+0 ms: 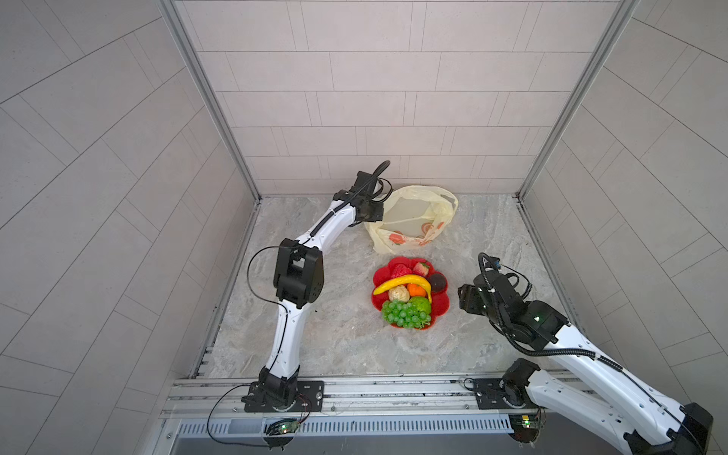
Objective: Take fruits out of the plastic bag
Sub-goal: Move the plastic bag to the top-center of the table.
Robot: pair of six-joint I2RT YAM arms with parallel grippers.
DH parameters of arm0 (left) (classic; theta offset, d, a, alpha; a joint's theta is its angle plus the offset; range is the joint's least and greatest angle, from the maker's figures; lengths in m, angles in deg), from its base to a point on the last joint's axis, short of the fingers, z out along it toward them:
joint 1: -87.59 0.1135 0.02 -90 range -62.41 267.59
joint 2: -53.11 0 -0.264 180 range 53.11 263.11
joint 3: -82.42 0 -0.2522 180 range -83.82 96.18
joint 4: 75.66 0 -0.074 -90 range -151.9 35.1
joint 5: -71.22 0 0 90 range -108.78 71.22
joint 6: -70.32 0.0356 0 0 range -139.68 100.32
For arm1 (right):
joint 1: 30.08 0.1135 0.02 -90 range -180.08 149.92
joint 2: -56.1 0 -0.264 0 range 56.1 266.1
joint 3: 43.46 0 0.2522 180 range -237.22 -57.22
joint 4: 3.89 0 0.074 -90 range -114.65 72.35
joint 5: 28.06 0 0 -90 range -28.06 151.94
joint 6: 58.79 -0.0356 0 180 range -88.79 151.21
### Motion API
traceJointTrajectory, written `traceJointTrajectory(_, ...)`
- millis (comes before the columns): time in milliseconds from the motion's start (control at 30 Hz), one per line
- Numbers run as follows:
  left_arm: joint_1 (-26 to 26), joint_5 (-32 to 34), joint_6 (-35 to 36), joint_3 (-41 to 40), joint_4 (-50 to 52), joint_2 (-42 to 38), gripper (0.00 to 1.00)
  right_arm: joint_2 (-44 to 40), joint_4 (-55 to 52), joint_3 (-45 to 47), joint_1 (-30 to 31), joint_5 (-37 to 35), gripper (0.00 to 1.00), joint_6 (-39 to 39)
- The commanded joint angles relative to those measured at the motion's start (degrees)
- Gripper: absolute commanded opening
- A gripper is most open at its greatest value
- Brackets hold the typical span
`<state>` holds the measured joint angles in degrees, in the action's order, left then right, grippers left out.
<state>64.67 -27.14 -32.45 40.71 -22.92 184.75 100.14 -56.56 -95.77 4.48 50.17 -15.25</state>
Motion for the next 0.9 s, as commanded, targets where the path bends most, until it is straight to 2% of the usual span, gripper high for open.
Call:
traceJointTrajectory(0,-0.11,-0.96,6.53,10.02,10.1,5.4,0.1,-2.61,1.32,2.11,-0.11,2.1,0.69,-6.9)
traceJointTrajectory(133,-0.06,0.46,8.87,19.38,13.58,11.15,0.26,-5.87,2.87,6.22,-0.01,3.76,0.69,-11.88)
traceJointTrajectory(233,-0.09,5.69,7.38,23.34,15.37,12.8,0.43,-7.69,5.14,8.87,0.01,5.45,0.68,-14.33)
traceJointTrajectory(300,-0.11,8.13,5.75,23.5,16.05,11.75,0.53,-7.87,6.36,10.0,0.02,6.13,0.68,-15.34)
traceJointTrajectory(533,-0.1,12.33,-1.67,22.53,22.78,4.69,0.7,-5.7,8.39,10.97,0.06,8.98,0.68,-18.41)
traceJointTrajectory(600,-0.15,13.36,-4.81,15.42,22.08,-0.83,0.71,-4.6,10.5,11.98,0.09,10.79,0.67,-19.99)
traceJointTrajectory(767,-0.11,14.8,-13.15,-23.21,1.24,-24.91,0.77,-1.45,14.68,13.83,0.24,13.64,0.65,-23.71)
traceJointTrajectory(867,-0.09,18.8,-18.28,-38.91,-6.7,-35.02,0.78,0.31,16.57,14.73,0.31,14.53,0.63,-26.02)
